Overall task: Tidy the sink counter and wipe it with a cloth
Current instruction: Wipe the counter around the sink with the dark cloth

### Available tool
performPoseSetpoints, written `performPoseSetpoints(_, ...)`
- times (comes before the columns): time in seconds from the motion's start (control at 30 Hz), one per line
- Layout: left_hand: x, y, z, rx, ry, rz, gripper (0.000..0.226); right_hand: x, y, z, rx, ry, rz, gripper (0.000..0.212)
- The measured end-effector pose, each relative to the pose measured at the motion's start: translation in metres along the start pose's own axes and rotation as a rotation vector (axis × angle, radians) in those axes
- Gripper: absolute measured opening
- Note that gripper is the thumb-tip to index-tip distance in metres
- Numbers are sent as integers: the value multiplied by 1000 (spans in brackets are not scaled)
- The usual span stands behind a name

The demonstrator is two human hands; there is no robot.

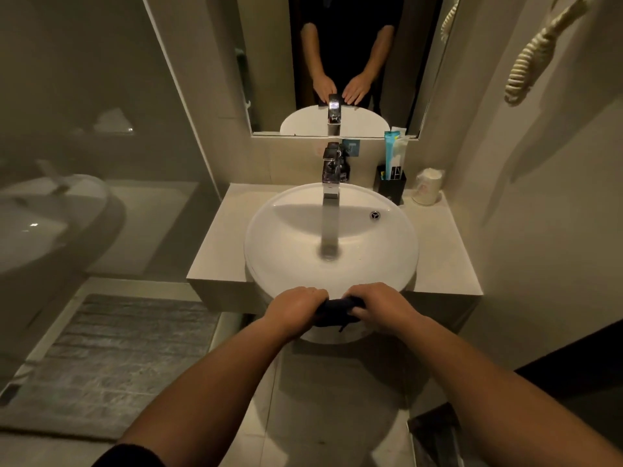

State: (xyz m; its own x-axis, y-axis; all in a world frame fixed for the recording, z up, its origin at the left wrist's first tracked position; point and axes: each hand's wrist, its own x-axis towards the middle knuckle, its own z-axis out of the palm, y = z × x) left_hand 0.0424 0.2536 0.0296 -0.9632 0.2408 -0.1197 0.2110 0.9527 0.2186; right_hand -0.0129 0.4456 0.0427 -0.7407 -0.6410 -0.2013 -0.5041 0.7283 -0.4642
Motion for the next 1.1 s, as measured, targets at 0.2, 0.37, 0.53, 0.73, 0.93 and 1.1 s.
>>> performPoseSetpoints(0.2,-12,-7,-47,-143,-50,-97,16,15,-31,-41,83,37,-21,18)
performPoseSetpoints(0.37,-16,-34,-74,-259,27,-222,28,45,-65,-59,61,88,-99,13)
performPoseSetpoints(0.53,-17,-73,-88,-398,55,-299,35,92,-97,-63,53,103,-155,14)
performPoseSetpoints(0.73,15,-156,-98,-274,119,-348,18,178,-118,-50,-9,142,-213,18)
performPoseSetpoints(0.93,71,-262,-108,-327,154,-478,18,283,-90,-25,-183,272,-54,54)
performPoseSetpoints(1.1,123,-339,-106,-339,243,-572,24,346,-44,-12,-412,217,24,68)
